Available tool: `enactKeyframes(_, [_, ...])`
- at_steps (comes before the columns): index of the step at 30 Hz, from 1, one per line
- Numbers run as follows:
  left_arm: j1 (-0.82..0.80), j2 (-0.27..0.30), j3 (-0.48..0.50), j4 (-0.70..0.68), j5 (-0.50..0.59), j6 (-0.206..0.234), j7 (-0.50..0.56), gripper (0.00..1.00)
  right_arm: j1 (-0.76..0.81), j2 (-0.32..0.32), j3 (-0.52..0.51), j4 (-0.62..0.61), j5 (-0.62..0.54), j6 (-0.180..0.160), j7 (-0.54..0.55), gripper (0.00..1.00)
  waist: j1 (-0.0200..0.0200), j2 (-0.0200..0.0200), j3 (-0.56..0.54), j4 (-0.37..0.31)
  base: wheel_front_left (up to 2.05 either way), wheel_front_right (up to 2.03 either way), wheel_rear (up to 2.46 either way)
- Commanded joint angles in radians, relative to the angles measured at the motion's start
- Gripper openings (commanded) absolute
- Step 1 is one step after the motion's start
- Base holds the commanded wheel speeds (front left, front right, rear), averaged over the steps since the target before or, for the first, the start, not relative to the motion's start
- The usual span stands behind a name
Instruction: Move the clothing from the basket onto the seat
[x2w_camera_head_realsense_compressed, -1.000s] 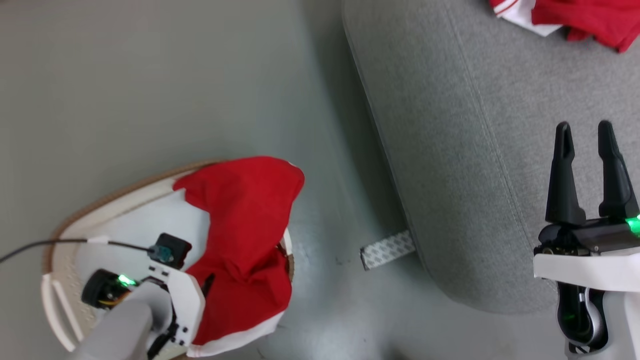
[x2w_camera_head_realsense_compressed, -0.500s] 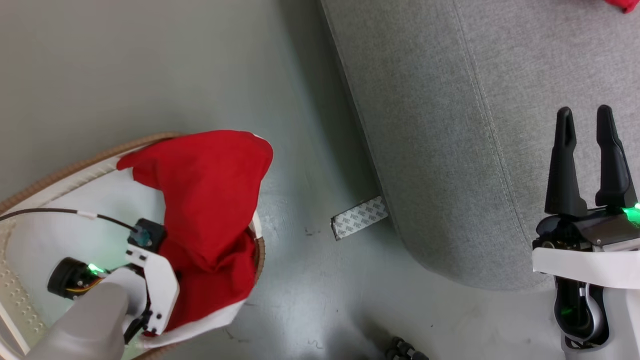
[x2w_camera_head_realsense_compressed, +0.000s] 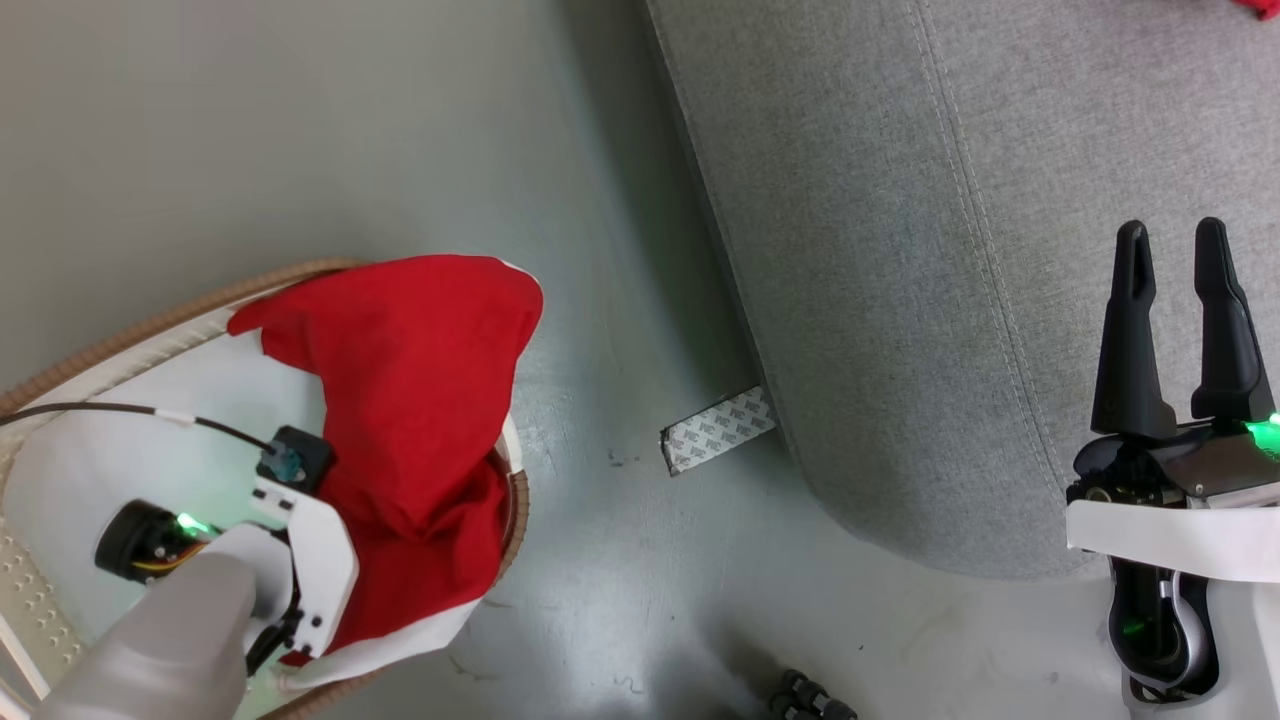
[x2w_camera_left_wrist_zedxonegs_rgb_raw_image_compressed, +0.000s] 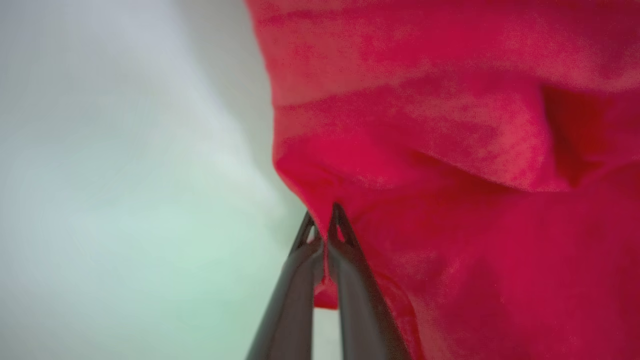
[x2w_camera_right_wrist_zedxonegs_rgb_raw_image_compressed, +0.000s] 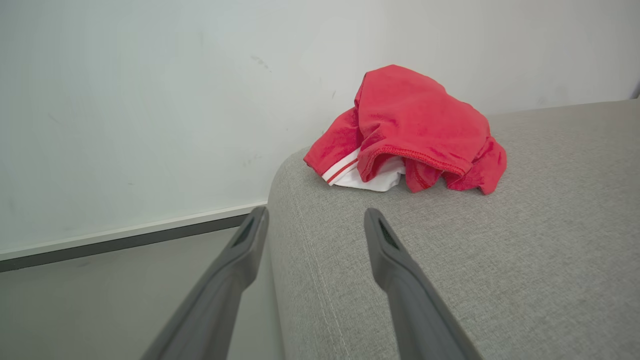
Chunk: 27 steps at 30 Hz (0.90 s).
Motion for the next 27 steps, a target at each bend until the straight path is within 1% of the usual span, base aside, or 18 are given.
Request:
enactKeyframes(1, [-0.015,0.012,-0.002,-0.002,-0.009,0.001,-0.012,0.0,-0.008,0.0,0.001,0.006,0.014,-0.002,0.0,1.0,0.0,0.0,-0.002,0.0,0.0,0.0,0.0])
enactKeyframes(8, [-0.009,0.011,-0.021,0.01,-0.057,0.001,-0.072,0.0,-0.037,0.0,0.027,0.021,0.017,-0.002,0.0,1.0,0.0,0.0,-0.029,-0.007,0.0,0.0,0.0])
enactKeyframes(10, [0.002,-0.005,-0.025,0.012,-0.07,0.001,-0.092,0.0,-0.042,0.0,0.024,0.028,0.006,-0.002,0.0,1.0,0.0,0.0,-0.057,0.004,0.0,0.0,0.0])
enactKeyframes(16, [0.034,-0.066,-0.033,-0.021,-0.139,0.001,-0.152,0.0,-0.031,0.0,-0.011,0.045,-0.047,-0.002,0.0,1.0,0.0,0.0,-0.17,0.075,0.0,0.0,0.0])
enactKeyframes(27, [0.083,-0.143,-0.097,-0.114,-0.235,0.001,-0.292,0.0,0.006,-0.001,-0.026,0.106,-0.131,-0.002,0.0,1.0,0.0,0.0,-0.386,0.225,0.0,0.0,0.0])
